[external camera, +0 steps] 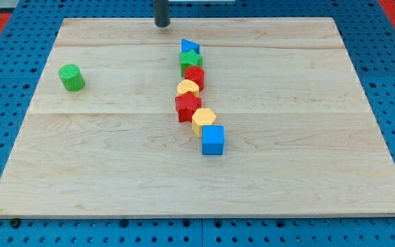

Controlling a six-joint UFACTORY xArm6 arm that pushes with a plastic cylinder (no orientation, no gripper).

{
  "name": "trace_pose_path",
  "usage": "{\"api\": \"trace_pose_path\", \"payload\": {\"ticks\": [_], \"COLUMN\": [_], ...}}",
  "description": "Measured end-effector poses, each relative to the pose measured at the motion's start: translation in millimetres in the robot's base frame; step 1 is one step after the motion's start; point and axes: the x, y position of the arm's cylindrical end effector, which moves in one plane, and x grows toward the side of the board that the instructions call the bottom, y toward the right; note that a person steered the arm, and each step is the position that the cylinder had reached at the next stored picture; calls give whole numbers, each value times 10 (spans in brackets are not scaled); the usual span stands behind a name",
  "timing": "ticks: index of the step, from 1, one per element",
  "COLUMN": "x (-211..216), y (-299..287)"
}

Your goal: Move the green circle to the center left

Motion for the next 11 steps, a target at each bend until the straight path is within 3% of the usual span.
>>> {"api": "trace_pose_path", "payload": {"ticks": [5, 7, 11], "x": [963, 1639, 1537], "y": [-903, -1291, -1854]}}
